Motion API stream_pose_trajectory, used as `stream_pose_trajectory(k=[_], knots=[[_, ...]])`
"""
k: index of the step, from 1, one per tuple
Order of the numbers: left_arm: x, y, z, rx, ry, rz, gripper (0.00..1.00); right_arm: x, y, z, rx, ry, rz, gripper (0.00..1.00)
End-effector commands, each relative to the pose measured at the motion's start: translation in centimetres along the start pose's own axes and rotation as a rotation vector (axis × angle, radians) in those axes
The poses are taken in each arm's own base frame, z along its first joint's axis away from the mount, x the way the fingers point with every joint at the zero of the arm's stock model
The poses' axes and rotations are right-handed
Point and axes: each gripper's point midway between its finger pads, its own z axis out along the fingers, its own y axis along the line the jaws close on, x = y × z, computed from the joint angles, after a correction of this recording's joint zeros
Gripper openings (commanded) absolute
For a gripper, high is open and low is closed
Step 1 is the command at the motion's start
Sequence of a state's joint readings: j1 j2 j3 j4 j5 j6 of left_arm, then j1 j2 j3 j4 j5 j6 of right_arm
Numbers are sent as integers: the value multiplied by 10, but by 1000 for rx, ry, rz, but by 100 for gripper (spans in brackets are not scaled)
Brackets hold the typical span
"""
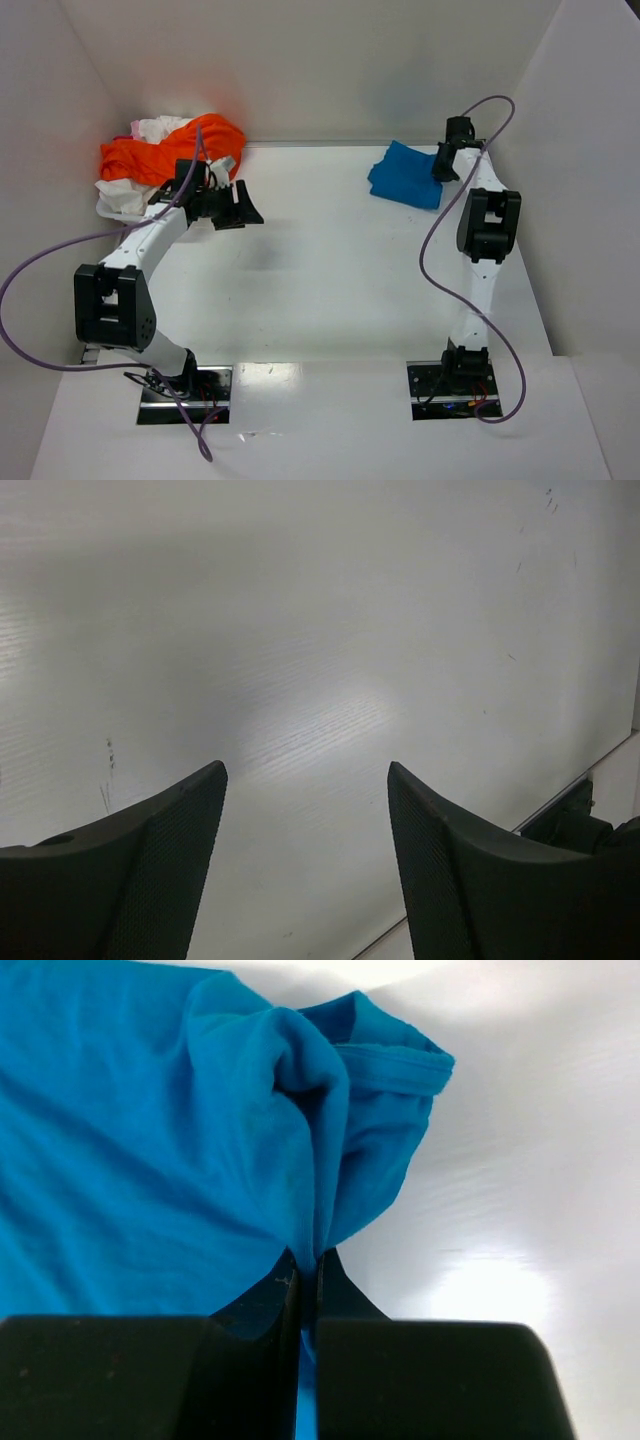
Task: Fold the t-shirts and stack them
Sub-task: Put the neatly folded tshirt into the corner of the board with the right arm
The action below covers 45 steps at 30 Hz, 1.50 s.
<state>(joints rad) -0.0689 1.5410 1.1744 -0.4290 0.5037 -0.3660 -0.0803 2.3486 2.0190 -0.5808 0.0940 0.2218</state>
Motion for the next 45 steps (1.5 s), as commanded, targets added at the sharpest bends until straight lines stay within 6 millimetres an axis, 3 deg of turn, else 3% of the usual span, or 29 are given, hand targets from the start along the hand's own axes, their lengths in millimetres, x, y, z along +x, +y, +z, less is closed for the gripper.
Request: stream_pose_trajectory(k=[1,8,16,19,23,24,27,28,30,31,32,33,35,36,40,41,42,45], knots=[[-15,-8,-9,24,-19,42,72,-22,-50,-12,121,-8,-73,0],[-13,0,4,9,36,7,69,-47,-120,-28,466,-54,-106,0],[-35,-7,-1,8,6,52,80,-44,-147,-29,607,-38,-145,1],[-39,-13,-9,13,-13,73,88,-36,-156,-24,660,-28,-159,14],[-43,-17,-17,6,-33,83,91,-30,-164,-22,692,-22,-111,64],[-44,-17,-17,6,-33,83,91,-34,-163,-29,690,-34,-93,81],[-44,-20,-19,19,-38,88,95,-46,-151,-47,617,-68,-54,98],[-44,-22,-20,29,-35,89,95,-62,-143,-67,571,-120,-34,100],[-47,-29,-25,46,-56,104,95,-65,-115,-75,422,-137,-9,100],[-44,-29,-24,54,-46,100,97,-77,-95,-98,335,-187,-7,100],[-45,-32,-28,57,-56,106,97,-77,-76,-101,221,-190,-11,100],[-47,-35,-32,60,-68,114,97,-60,-61,-98,171,-163,-18,100],[-46,-38,-35,71,-76,121,98,-61,-25,-110,73,-212,-21,100],[-47,-40,-37,73,-83,126,100,-41,-15,-99,46,-169,-24,100],[-45,-44,-42,86,-89,132,100,3,16,-68,2,-80,-2,100],[-47,-45,-46,77,-102,138,100,8,17,-60,1,-78,29,100],[-48,-48,-50,80,-115,146,100,26,19,-48,8,-35,29,98],[-50,-49,-59,54,-139,154,100,47,4,-33,102,6,85,89]])
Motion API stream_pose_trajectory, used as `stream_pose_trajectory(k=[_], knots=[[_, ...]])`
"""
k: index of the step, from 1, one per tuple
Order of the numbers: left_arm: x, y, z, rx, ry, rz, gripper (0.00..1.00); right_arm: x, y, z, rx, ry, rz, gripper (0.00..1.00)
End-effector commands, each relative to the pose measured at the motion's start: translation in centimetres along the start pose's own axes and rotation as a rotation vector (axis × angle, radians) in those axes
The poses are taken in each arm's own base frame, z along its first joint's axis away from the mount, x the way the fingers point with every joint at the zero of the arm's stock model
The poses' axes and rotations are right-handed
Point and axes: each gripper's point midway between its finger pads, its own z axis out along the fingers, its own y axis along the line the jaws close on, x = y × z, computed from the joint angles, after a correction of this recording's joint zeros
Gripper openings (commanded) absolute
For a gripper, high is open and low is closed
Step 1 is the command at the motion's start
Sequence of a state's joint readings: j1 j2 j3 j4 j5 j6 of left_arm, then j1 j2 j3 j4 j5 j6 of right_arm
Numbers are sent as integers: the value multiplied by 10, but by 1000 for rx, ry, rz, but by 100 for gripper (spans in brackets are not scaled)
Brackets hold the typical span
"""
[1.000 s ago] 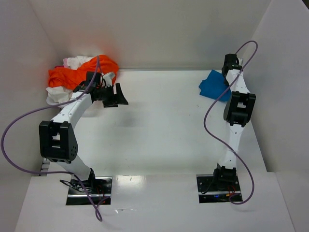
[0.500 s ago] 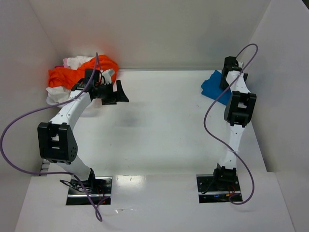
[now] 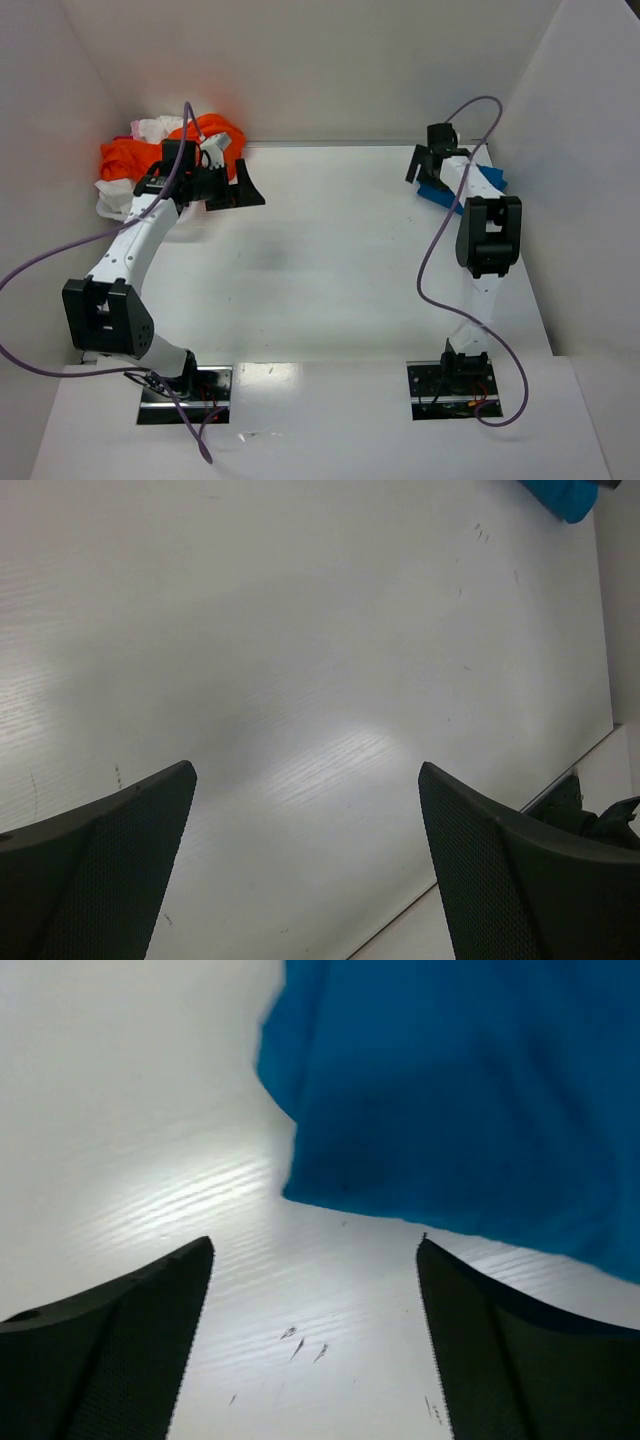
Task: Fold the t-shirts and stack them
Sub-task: Put the neatly folded tshirt into the corner of the board with the right arm
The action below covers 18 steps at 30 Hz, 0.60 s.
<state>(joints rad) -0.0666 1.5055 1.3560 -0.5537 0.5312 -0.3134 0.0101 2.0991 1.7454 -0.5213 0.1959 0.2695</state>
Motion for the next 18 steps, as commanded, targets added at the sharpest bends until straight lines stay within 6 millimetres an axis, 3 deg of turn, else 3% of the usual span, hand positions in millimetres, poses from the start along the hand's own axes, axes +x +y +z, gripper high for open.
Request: stream_pose_trajectory(k=[1,5,6,9,10,13,18], knots=[[-11,-9,-19,-3,-63,51,100,34,-29,28,133,62,102,84],[-16,-14,-27,-8,-84,63,100,50,-62,22,239,75,113,61],[-16,-14,-27,-8,-84,63,100,54,-69,23,260,81,116,50],[-16,-14,-27,-8,-84,63,100,59,-97,18,323,92,136,30],[-16,-14,-27,-8,-84,63,100,55,-96,15,320,82,139,19],[-16,-14,-27,-8,-84,63,100,67,-120,12,402,109,137,10],[-16,-14,-27,-8,-84,63,100,84,-139,12,484,136,129,10]])
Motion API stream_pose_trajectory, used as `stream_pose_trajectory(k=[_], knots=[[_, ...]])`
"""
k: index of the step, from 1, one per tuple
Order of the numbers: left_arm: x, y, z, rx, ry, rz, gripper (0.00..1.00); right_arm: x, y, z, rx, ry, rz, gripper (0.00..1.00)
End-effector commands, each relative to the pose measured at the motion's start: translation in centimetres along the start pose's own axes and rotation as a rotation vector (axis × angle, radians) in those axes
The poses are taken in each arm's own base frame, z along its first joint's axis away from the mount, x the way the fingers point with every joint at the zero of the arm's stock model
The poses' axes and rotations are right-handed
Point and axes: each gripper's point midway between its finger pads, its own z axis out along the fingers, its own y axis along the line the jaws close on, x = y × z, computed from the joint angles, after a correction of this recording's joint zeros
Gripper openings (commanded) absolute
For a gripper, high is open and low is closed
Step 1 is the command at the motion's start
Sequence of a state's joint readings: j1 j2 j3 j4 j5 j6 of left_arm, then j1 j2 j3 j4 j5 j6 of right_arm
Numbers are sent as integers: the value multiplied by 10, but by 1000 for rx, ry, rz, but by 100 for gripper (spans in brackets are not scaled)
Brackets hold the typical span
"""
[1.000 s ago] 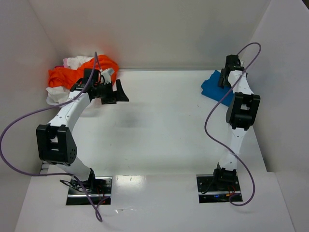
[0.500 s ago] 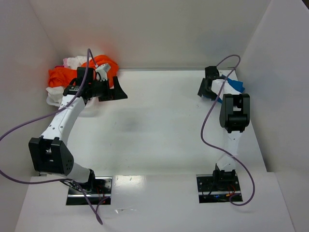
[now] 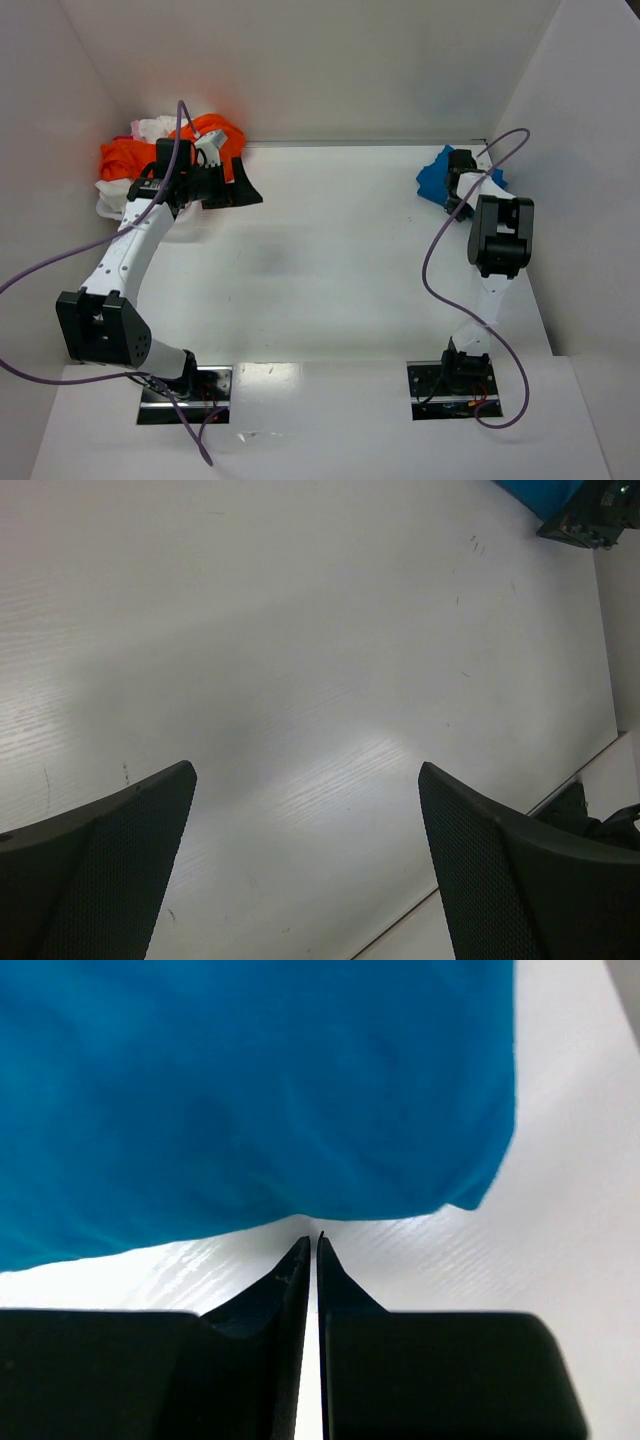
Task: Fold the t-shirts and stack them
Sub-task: Put the neatly folded tshirt into the corner of the board with the right arm
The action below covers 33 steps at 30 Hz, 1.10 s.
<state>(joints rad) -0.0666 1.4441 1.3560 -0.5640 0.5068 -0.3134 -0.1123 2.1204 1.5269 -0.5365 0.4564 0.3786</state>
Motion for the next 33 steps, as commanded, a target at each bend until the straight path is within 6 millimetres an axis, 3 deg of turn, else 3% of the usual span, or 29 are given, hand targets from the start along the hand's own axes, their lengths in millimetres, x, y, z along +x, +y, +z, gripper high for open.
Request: stream_pose_trajectory(k=[1,7,8,10,11,22,25,26,27,29,33], knots=[[-10,-3,-9,-3,-38,36,100,2,-27,-4,100,-13,21,10],[-13,3,-12,-17,-48,25,100,-11,-42,10,130,-20,57,10],[-13,3,-12,-17,-48,24,100,-23,-44,9,152,-50,66,10],[-14,9,-11,-27,-47,13,100,-23,-51,17,191,-35,39,10],[-13,11,-9,-28,-39,8,100,-32,-55,19,200,-50,47,10],[-27,28,0,-51,-37,-19,100,-56,-51,47,261,-77,-6,17],[-28,27,1,-42,-35,-19,100,-70,-53,55,279,-98,-11,18],[-28,27,1,-42,-35,-19,100,-83,-51,53,282,-120,2,18],[-28,27,1,-42,-35,-19,100,-77,-51,61,301,-96,-26,20],[-29,27,2,-43,-29,-23,100,-89,-50,61,310,-117,-15,21],[-30,26,1,-43,-29,-23,100,-96,-56,63,333,-123,-12,21]])
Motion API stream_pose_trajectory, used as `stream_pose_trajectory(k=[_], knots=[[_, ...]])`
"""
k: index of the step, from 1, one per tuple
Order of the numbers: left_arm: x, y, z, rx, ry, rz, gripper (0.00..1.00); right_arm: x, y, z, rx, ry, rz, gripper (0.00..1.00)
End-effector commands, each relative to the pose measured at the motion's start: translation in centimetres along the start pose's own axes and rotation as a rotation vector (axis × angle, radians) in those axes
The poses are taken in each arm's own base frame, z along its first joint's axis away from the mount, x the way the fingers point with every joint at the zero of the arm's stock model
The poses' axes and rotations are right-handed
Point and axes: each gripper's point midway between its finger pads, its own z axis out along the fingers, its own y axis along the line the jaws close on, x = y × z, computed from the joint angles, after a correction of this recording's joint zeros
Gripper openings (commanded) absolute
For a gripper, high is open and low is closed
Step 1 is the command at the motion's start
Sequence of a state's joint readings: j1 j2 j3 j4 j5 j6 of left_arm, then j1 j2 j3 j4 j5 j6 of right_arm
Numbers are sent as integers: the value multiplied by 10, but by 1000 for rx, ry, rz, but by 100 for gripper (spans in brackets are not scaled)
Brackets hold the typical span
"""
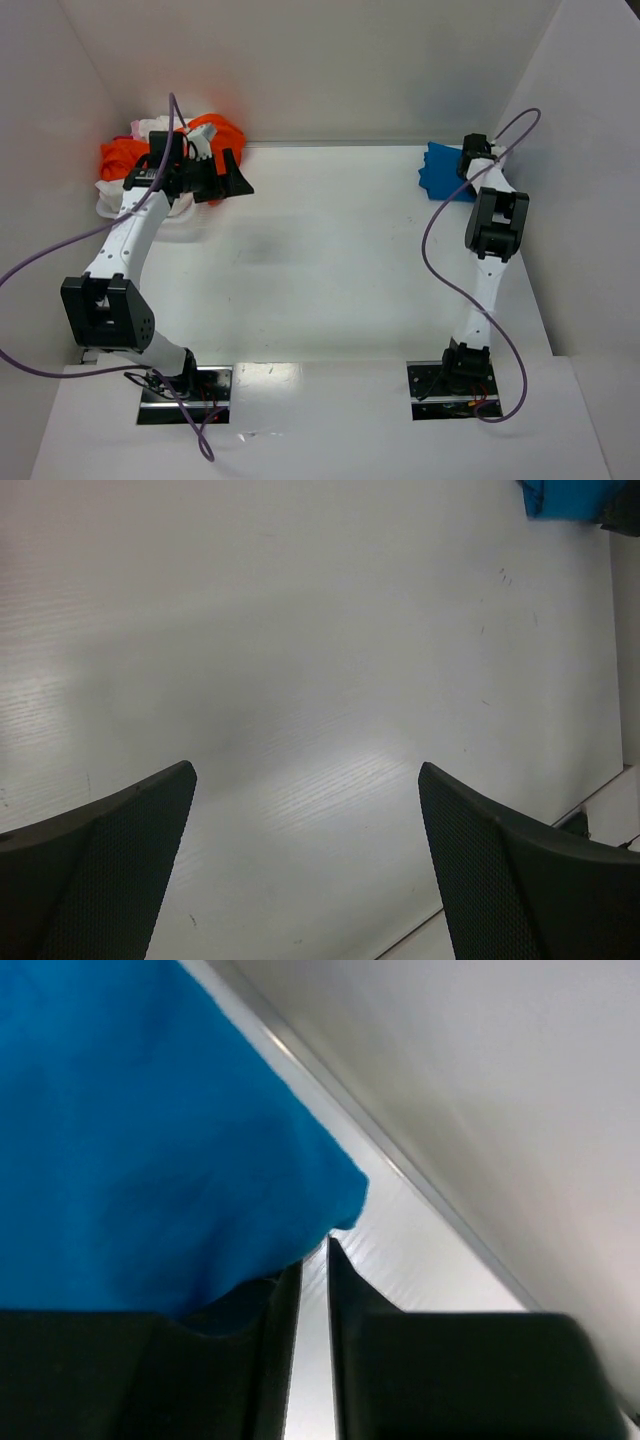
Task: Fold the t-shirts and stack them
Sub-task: Put the neatly folded tshirt into the corner of the board with the right arm
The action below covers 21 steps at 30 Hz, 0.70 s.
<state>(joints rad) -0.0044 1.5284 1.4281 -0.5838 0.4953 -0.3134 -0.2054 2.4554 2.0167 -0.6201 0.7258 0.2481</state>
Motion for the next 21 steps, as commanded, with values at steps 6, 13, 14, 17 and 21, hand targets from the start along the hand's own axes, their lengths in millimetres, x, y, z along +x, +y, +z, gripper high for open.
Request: stream_pose_trajectory(k=[6,13,14,17,21], knots=[[-13,-8,-8,25,-27,34,100,-13,-20,-23,-63,1,73,47],[-38,-21,-30,15,-115,120,100,-49,-12,-144,-486,-131,164,96],[-46,-22,-35,-1,-136,128,100,-39,-7,-155,-561,-124,140,100],[-66,-14,-58,-109,-206,161,100,-52,-4,-225,-834,-230,167,100],[-97,-12,-98,-253,-349,218,100,-57,2,-304,-1097,-321,141,100]])
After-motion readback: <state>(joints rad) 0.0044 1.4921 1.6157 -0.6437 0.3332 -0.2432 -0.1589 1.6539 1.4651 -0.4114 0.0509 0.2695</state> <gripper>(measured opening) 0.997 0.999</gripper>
